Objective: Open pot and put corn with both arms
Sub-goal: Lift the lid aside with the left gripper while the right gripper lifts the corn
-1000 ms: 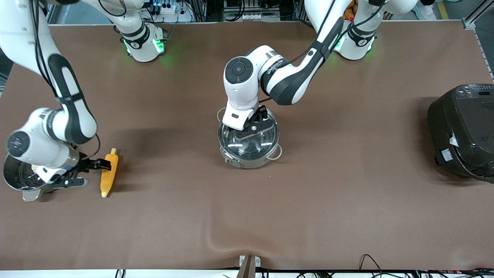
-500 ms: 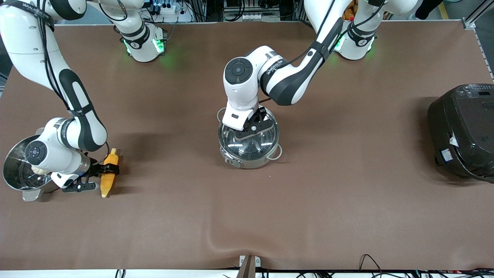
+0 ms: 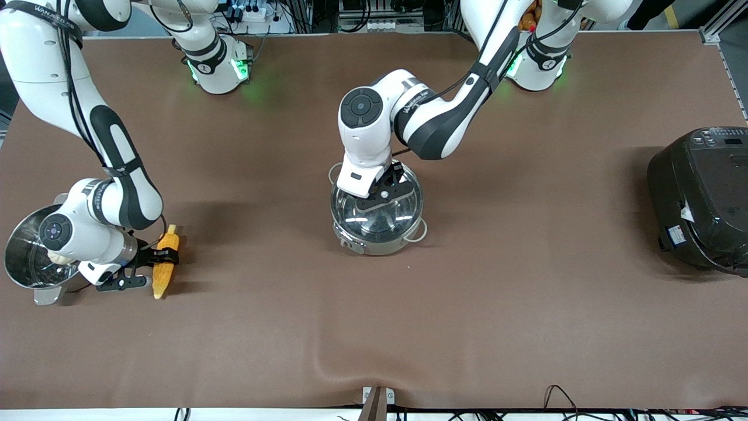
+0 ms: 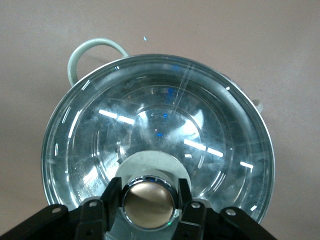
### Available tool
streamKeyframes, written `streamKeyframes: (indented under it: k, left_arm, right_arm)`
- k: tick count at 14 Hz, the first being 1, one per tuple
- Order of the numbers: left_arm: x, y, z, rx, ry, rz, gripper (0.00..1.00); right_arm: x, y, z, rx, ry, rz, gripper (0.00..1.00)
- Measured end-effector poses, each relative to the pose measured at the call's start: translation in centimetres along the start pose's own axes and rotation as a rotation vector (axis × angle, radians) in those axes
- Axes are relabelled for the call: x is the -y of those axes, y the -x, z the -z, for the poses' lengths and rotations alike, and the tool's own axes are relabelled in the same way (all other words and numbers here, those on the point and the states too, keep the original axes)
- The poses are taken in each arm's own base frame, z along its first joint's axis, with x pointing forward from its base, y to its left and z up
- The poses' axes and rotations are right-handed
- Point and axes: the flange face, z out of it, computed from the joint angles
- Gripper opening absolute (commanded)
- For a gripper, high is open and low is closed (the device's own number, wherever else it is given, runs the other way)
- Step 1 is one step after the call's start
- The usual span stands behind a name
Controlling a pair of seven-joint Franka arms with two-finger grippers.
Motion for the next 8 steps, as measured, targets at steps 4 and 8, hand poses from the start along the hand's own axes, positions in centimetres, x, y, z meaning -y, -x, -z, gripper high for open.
streamKeyframes:
  k: [4,8]
  left_arm:
    - [2.9,-2.6,6.9,-0.004,-0.004,-0.047,0.00]
    - [11.3,-9.0,16.5,-0.008,-0.003,-0.190,0.00]
  right_arm:
    - [0.0,-0.5,0.6,-0.012,0.003,0.068,0.00]
    - [0.7,-1.7,5.0,0.035,-0.021,0.116,0.00]
